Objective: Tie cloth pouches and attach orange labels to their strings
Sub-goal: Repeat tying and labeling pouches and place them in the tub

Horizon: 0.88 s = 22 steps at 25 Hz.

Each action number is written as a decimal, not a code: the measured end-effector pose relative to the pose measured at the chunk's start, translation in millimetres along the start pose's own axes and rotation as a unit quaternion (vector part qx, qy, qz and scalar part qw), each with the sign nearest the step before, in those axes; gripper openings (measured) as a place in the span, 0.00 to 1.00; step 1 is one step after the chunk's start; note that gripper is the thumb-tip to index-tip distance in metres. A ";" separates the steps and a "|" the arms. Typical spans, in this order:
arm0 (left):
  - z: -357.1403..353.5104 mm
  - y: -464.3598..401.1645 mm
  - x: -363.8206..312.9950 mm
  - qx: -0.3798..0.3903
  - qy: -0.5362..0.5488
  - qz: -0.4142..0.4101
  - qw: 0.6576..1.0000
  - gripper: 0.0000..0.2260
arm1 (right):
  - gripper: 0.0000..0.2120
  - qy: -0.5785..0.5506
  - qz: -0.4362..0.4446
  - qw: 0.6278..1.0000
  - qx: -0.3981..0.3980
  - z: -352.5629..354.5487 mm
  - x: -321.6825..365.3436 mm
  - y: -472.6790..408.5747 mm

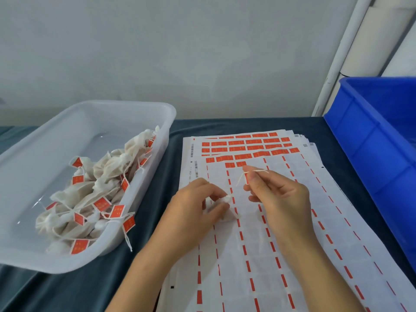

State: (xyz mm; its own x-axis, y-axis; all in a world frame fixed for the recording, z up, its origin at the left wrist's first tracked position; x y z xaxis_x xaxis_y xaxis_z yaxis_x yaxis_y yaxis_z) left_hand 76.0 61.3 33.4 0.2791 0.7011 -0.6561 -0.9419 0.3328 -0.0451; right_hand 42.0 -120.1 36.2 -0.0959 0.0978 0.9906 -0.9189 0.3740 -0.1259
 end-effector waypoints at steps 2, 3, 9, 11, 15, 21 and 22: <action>6.9 4.5 -1.2 -0.025 0.003 -0.001 1.000 0.00 | 0.09 0.004 0.012 1.000 0.027 -5.0 2.4 2.1; 12.2 8.2 -2.9 -0.047 0.015 -0.001 0.999 0.01 | 0.10 0.013 0.019 0.999 0.044 -8.8 4.2 3.9; 61.5 41.9 -20.0 -0.161 0.064 -0.052 0.983 0.02 | 0.12 0.070 0.107 0.967 0.219 -49.8 41.5 22.9; 86.3 55.2 -25.0 -0.199 0.038 -0.072 0.977 0.03 | 0.12 0.067 0.140 0.952 0.265 -64.8 65.3 28.8; 140.2 74.2 -19.5 -0.288 0.009 -0.054 0.956 0.05 | 0.15 0.066 0.200 0.908 0.362 -103.6 110.1 36.9; 210.4 97.9 29.0 -0.385 -0.088 0.016 0.918 0.07 | 0.27 0.132 0.223 0.875 0.410 -183.5 117.6 45.8; 217.4 102.4 39.7 -0.400 -0.102 0.033 0.910 0.07 | 0.28 0.142 0.220 0.870 0.419 -195.2 114.0 48.4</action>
State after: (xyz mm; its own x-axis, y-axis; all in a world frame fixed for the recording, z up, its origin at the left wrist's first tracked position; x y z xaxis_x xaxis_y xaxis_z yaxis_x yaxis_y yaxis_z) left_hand 31.3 260.3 166.4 0.1694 0.8328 -0.5270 -0.7690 -0.2227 -0.5992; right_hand 61.3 89.2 132.5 -0.5189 0.3297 0.7887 -0.7852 -0.5486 -0.2873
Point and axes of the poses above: each hand's wrist, its own y-axis away from the middle knuckle, its own z-axis out of the back of the hand, x = y × z, the point moved 6 cm from there along -y, towards the middle knuckle, and after that the axes turned 1 degree about -z, right-handed, at the moved point
